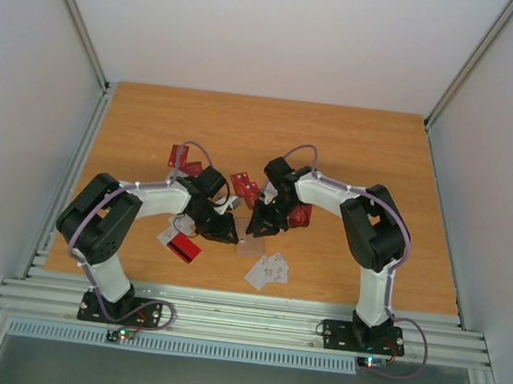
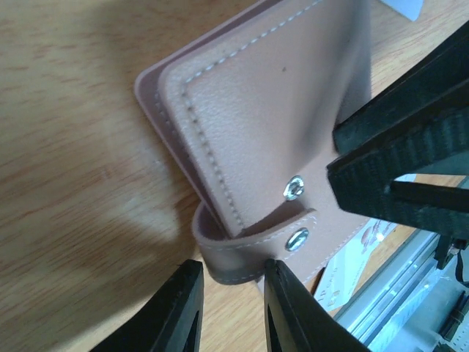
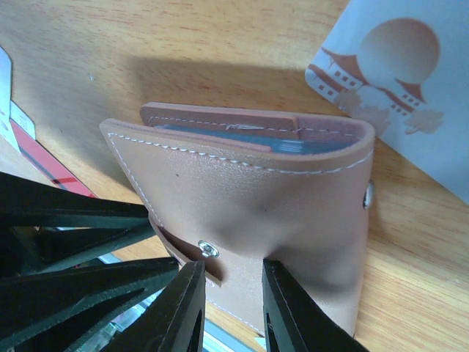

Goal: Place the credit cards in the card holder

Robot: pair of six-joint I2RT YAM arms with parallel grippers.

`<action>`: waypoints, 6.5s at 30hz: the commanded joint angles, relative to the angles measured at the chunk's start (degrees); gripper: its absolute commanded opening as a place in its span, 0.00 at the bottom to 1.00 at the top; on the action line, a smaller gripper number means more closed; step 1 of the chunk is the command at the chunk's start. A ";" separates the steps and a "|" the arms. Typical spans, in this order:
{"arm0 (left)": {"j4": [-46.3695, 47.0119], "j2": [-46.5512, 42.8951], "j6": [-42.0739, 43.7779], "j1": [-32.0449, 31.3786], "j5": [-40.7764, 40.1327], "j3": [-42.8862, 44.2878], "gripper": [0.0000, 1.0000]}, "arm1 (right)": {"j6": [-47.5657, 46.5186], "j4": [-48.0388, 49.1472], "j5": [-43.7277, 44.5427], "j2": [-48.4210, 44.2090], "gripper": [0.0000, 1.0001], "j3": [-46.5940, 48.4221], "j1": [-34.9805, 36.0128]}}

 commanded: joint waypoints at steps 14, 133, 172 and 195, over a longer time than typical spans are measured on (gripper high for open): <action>4.45 1.86 -1.56 -1.24 0.71 2.29 0.27 | -0.14 -1.79 3.39 3.08 0.24 1.31 0.33; -6.00 8.60 1.64 -1.16 1.93 11.60 0.23 | -2.94 0.07 3.47 -4.82 0.19 -0.54 -1.22; -10.58 9.61 -6.09 -4.16 -7.24 17.10 0.25 | -14.29 -4.72 9.86 -7.88 0.21 -2.61 -1.94; -18.12 0.73 -6.28 -3.44 -14.24 18.06 0.46 | -10.51 -1.07 6.83 -7.69 0.31 -7.52 -3.96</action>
